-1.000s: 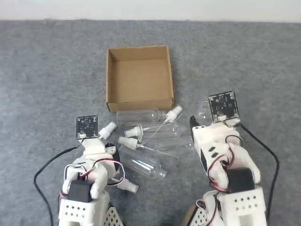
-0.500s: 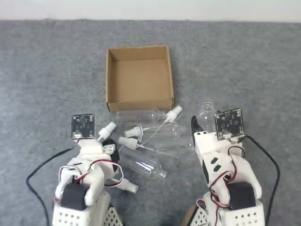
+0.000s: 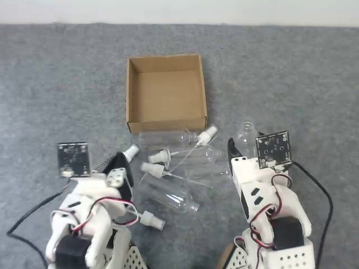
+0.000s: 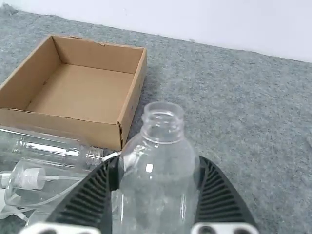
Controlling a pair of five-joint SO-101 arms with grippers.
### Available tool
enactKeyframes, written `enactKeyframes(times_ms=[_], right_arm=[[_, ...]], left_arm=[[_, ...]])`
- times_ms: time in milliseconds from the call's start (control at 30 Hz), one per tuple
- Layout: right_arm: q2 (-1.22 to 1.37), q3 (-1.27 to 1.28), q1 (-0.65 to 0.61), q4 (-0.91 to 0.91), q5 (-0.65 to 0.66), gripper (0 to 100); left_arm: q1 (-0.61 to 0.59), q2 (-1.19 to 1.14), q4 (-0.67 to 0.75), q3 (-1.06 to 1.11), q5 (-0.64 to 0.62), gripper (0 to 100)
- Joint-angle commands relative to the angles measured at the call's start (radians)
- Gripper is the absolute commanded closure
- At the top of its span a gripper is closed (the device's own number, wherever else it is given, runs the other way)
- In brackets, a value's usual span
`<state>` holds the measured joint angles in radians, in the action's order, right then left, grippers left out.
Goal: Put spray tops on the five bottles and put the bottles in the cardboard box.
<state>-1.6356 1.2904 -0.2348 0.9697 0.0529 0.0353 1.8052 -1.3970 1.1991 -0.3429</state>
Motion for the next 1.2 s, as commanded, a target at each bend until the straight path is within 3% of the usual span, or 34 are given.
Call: enactKeyframes(times_ms=[0, 167, 267, 567, 867, 1167], right_arm=[[-0.016, -0.014, -0.002, -0.021, -0.011, 92.9], [-0.013, -0.014, -0.002, -0.019, -0.011, 92.9], [-0.013, -0.014, -0.002, -0.019, -0.011, 92.9], [-0.013, -0.012, -0.002, -0.019, -0.011, 92.9], [-0.018, 0.005, -0.004, -0.027, -0.009, 92.9], [-0.018, 0.006, -0.004, -0.027, -0.011, 92.9]], left_arm=[[-0.089, 0.018, 0.143, -0.099, 0.044, 99], [-0.264, 0.018, 0.331, -0.107, 0.247, 99], [-0.302, 0.018, 0.345, -0.124, 0.341, 99], [-0.302, -0.029, 0.183, -0.280, 0.477, 99], [-0.302, -0.503, 0.009, -0.544, 0.552, 99], [-0.302, -0.755, -0.123, -0.625, 0.692, 94]])
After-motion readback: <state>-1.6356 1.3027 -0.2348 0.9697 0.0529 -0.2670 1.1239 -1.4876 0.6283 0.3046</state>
